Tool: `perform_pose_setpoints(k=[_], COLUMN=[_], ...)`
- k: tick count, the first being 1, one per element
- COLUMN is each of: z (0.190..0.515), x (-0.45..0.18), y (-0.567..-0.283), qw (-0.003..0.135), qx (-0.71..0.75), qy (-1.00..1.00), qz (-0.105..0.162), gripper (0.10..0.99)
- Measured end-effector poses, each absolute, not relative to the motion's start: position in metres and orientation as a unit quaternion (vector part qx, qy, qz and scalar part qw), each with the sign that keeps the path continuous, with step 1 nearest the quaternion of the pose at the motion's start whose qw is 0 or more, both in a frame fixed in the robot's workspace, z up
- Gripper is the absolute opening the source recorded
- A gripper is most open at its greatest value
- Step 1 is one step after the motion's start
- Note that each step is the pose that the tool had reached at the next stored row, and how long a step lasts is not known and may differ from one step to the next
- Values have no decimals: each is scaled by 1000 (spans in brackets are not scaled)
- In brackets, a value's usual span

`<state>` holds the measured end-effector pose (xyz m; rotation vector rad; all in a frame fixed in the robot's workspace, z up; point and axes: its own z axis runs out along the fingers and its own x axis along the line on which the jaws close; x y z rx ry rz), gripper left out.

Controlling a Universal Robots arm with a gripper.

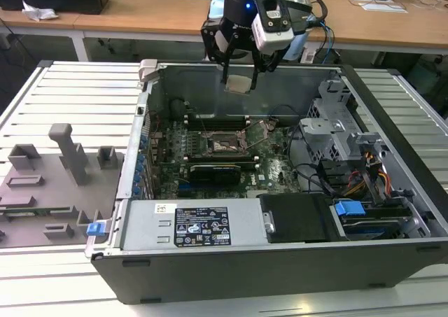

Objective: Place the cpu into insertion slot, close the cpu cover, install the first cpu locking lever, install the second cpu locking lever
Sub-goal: 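Place the cpu into insertion slot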

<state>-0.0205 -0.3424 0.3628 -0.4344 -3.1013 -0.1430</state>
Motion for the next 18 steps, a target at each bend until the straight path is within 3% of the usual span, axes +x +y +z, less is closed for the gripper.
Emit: perform_pose_setpoints(k=[18], z=[361], x=[-21], y=[-342], qw=[0], qx=[-214], qy=[-976], qz=[-46], gripper=[537])
